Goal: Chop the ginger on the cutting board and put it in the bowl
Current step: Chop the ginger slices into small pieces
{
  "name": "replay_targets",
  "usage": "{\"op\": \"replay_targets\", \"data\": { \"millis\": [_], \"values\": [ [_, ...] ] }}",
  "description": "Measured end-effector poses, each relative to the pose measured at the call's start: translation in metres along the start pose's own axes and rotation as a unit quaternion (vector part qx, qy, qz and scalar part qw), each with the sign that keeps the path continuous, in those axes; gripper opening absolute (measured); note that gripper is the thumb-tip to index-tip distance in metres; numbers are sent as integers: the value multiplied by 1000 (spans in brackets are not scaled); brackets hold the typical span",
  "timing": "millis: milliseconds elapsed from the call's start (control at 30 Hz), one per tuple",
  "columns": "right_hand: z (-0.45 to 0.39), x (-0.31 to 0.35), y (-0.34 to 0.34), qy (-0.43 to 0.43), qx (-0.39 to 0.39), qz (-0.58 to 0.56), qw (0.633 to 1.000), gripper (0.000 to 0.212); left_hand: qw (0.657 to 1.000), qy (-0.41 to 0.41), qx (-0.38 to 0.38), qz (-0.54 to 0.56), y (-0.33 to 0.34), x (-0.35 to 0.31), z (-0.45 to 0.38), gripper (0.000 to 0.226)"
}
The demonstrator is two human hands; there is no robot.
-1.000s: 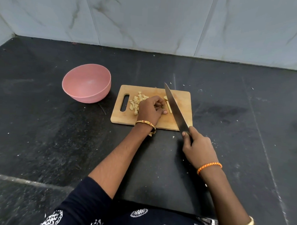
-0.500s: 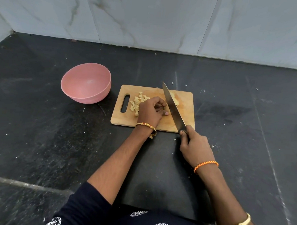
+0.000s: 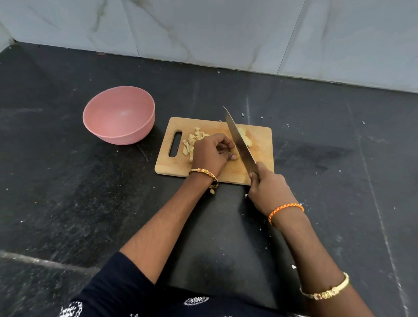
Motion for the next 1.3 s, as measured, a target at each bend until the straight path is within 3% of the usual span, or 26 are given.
{"op": "replay_targets", "data": {
  "millis": [300,567,767,933,1100,1300],
  "values": [
    [-8,12,-18,15,105,-15,994,30,1000,1,3,1,-1,1,-1,23],
    [2,5,-8,47,134,29,989,23,999,-1,-32,-1,-4,-2,4,21],
    [32,-11,-9,55,143,33,988,19,1000,3,-16,2,-3,-4,4,21],
    [55,-27,-17,51,105,-2,993,15,998,13,32,-51,2,-8,3,32],
    [57,-35,-22,62,38,-64,995,14,987,40,79,-135,8,-15,1,65],
    [53,-33,-17,51,23,-92,994,16,977,48,101,-183,9,-19,0,52]
  ]
}}
Point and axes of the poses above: each hand's wrist, its own z-axis away from the middle knuckle, its own y-axis out of the palm, x = y × z, the point moved 6 cm from there along -z, towards the middle knuckle, and after that the axes turned 13 degrees about -x, right-handed, at the moved point
